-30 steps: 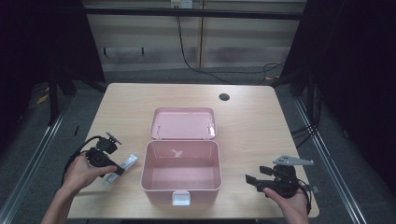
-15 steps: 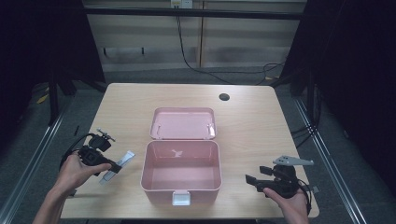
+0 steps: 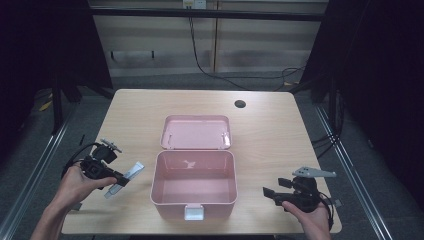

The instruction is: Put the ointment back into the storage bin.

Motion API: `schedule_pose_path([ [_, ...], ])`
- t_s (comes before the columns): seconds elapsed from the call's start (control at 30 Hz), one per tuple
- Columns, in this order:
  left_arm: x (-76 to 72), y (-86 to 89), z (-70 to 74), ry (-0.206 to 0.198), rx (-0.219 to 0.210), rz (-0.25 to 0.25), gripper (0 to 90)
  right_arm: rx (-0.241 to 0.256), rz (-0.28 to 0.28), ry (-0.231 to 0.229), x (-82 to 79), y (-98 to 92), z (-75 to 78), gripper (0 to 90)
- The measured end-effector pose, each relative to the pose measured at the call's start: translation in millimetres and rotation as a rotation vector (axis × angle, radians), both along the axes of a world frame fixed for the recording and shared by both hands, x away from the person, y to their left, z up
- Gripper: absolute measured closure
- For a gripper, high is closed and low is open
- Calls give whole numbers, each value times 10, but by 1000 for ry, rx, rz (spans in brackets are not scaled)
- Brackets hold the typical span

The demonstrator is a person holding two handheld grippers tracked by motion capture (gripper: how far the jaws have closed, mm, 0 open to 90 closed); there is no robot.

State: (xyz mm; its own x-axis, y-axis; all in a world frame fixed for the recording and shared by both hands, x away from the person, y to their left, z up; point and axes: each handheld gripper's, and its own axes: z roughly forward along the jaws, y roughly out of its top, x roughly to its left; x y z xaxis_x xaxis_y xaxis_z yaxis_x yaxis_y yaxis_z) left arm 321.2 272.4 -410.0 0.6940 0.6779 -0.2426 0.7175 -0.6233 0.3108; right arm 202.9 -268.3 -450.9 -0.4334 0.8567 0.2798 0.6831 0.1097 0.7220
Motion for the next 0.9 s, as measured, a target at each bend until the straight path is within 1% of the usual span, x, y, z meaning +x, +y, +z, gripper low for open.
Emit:
schedule_pose_path([
  [0.03,-2,15,20,0,-13,9,710,0,0,2,2,0,-1,244],
  [0.17,-12,42,77,-6,-28,12,710,-1,4,-1,5,-1,-4,243],
  [0.23,-25,55,143,-11,-37,7,710,1,0,5,5,0,-4,240],
  [0.27,-25,55,143,-11,-37,7,710,1,0,5,5,0,-4,240],
  [0.3,-37,50,180,-25,-40,-1,710,0,3,0,8,1,-7,240],
  [0.33,-37,50,180,-25,-40,-1,710,0,3,0,8,1,-7,240],
  [0.37,-44,49,214,-26,-44,-9,710,2,-1,5,4,0,-4,239],
  [0.53,-54,46,262,-26,-44,-12,710,3,-3,5,4,-3,-6,237],
  [0.57,-58,42,270,-24,-50,-7,710,3,-1,6,6,-2,-7,235],
  [0.63,-52,42,303,-20,-45,-27,710,0,2,11,14,6,-14,230],
  [0.73,-54,41,337,-19,-42,-35,710,0,3,9,14,7,-14,231],
  [0.9,-67,46,446,-30,-40,-52,710,0,5,3,14,1,-14,230],
])
